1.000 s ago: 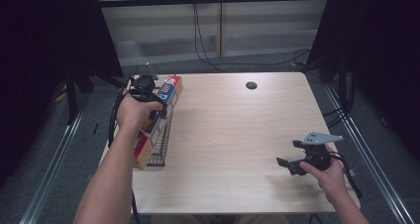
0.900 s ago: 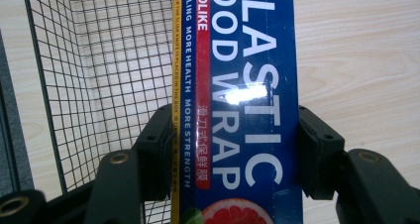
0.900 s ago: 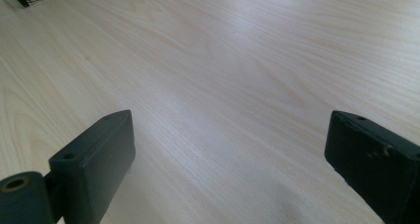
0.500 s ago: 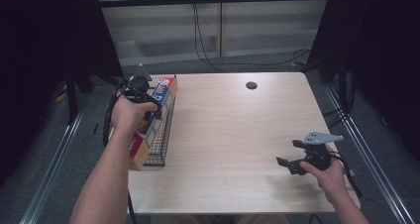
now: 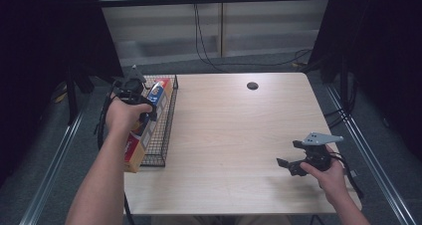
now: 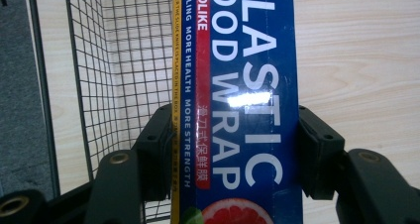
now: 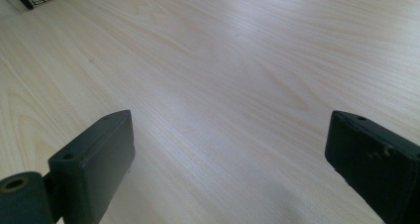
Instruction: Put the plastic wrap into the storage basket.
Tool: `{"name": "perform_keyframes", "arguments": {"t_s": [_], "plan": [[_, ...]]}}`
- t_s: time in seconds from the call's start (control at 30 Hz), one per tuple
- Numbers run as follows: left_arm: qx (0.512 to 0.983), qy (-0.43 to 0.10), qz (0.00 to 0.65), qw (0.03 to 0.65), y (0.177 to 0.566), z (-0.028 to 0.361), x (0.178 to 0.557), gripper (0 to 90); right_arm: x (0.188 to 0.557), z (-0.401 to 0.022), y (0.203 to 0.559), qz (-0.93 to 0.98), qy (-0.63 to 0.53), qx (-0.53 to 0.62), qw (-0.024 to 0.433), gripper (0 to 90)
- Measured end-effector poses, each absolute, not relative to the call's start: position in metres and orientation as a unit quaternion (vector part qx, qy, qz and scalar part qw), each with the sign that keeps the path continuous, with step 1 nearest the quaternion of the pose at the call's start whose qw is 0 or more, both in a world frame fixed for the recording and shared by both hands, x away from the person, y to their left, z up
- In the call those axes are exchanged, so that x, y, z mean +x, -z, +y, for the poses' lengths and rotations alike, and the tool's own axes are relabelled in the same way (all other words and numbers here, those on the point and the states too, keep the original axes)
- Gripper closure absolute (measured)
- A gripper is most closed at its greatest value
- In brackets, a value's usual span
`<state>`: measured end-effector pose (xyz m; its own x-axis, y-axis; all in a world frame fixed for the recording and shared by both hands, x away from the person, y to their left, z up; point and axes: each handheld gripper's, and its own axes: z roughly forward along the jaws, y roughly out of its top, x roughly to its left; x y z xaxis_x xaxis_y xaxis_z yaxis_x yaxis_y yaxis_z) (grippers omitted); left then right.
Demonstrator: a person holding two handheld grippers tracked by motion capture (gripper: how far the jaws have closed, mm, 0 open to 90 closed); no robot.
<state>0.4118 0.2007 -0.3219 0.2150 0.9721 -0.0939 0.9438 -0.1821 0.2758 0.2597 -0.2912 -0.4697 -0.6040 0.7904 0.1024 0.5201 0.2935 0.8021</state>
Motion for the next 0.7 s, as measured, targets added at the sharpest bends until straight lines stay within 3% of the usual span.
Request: {"name": "perform_keyframes", "arguments": {"t_s": [0.7], "plan": [[0.752,-0.048,0.645,0.129,0.332,0.219,0.412,43.2,0.26,-0.288,0.469,0.794,-0.432,0.398,0.156,2.3]]}}
